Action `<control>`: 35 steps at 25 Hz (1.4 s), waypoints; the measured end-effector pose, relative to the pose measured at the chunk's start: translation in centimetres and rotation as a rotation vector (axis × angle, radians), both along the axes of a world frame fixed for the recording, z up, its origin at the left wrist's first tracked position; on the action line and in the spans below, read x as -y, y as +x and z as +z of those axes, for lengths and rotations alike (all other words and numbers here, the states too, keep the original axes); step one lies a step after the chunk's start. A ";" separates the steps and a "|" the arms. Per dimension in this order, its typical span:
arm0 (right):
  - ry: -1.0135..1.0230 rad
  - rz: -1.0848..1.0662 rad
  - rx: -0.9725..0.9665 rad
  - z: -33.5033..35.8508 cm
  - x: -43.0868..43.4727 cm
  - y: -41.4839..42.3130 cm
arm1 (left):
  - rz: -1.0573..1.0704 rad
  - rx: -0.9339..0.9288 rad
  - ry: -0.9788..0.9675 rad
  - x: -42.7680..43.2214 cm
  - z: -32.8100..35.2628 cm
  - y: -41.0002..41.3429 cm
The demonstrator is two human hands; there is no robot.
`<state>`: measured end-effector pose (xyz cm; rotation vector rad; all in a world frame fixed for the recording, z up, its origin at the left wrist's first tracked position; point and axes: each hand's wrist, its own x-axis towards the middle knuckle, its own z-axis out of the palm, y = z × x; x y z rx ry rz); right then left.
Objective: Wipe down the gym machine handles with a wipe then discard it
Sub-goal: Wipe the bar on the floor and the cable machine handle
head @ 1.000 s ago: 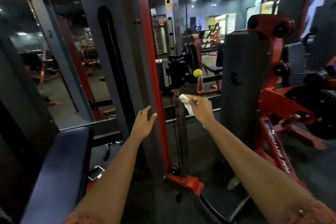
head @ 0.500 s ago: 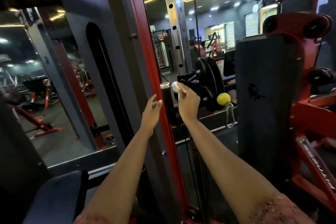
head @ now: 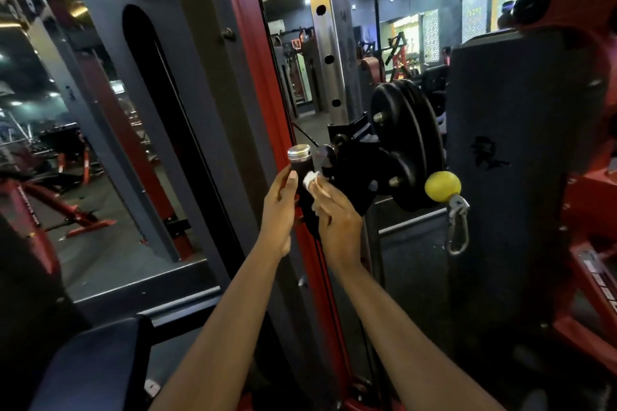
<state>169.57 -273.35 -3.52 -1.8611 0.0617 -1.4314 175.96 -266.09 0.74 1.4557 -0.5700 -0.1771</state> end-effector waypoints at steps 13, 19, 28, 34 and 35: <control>0.177 -0.012 0.051 1.6 0.3 0.9 | 0.029 0.087 -0.016 0.0 -0.6 -0.7; 0.245 0.062 -0.107 -0.5 1.5 -0.8 | 0.074 0.193 0.001 0.0 -1.4 -1.7; 0.267 -0.039 -0.042 0.9 -0.7 -0.6 | 0.102 0.326 -0.040 -0.2 -2.9 -2.7; 0.508 0.172 -0.202 -3.3 0.1 -2.0 | 0.134 0.379 0.009 -0.3 -3.2 -2.6; 0.454 0.172 -0.255 -3.5 0.9 -2.3 | 0.146 0.402 0.032 -0.3 -3.3 -2.7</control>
